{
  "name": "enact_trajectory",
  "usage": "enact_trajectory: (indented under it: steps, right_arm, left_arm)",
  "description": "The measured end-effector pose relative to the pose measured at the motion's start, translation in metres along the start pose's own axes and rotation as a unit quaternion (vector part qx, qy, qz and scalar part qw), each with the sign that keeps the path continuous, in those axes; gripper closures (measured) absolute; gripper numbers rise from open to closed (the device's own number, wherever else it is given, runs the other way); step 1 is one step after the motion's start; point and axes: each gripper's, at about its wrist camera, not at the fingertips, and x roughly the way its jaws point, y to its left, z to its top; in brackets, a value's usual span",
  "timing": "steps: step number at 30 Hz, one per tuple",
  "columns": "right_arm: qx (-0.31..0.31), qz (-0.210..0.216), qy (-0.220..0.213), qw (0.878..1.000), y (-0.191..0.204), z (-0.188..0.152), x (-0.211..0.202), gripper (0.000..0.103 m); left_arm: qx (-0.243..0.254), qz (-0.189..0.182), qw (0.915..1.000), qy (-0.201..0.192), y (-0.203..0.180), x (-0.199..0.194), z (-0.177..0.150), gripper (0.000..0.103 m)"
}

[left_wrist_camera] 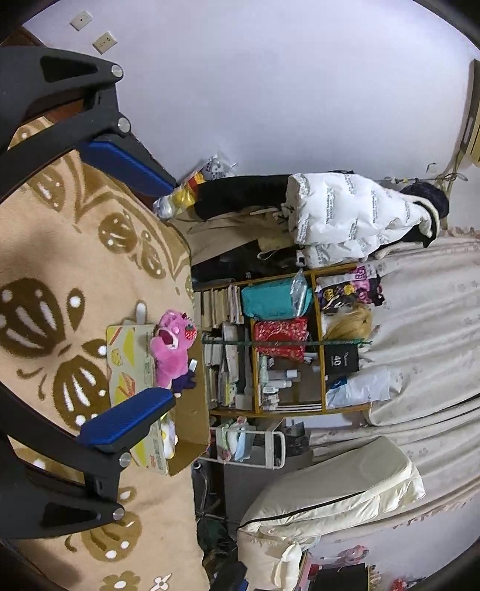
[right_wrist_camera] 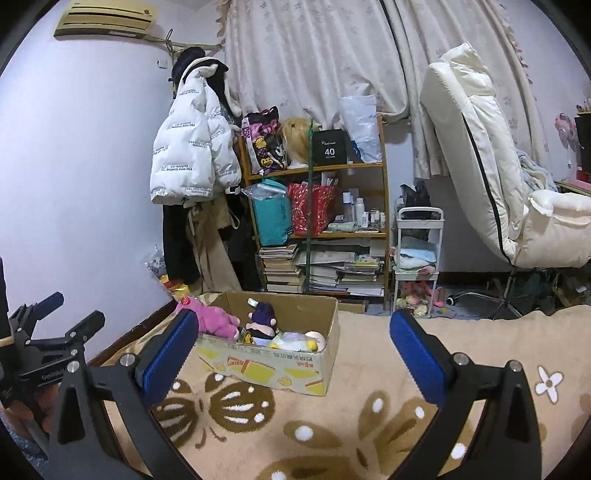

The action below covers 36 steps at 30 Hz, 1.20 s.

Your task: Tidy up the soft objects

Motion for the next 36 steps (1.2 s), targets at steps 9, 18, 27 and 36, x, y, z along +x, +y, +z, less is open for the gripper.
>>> enact_trajectory:
  steps: [9, 18, 27, 36]
  right_arm:
    - [0.002, -0.011, 0.013, 1.000, -0.004, -0.011, 0.012, 0.000]
    - [0.005, -0.009, 0.034, 0.999, -0.006, -0.018, 0.026, 0.000]
    - [0.009, -0.009, 0.042, 0.999, -0.009, -0.021, 0.030, 0.000]
    - [0.009, -0.011, 0.042, 0.999, -0.008, -0.022, 0.031, 0.000]
  left_arm:
    - [-0.001, -0.014, 0.9998, 0.010, -0.003, 0.011, -0.006, 0.001]
    - [0.012, -0.013, 0.9995, 0.025, -0.013, 0.022, -0.006, 0.001]
    - [0.020, -0.014, 0.9992, 0.031, -0.018, 0.026, -0.009, 0.001]
    - [0.011, -0.006, 0.9994, 0.032, -0.015, 0.027, -0.009, 0.001]
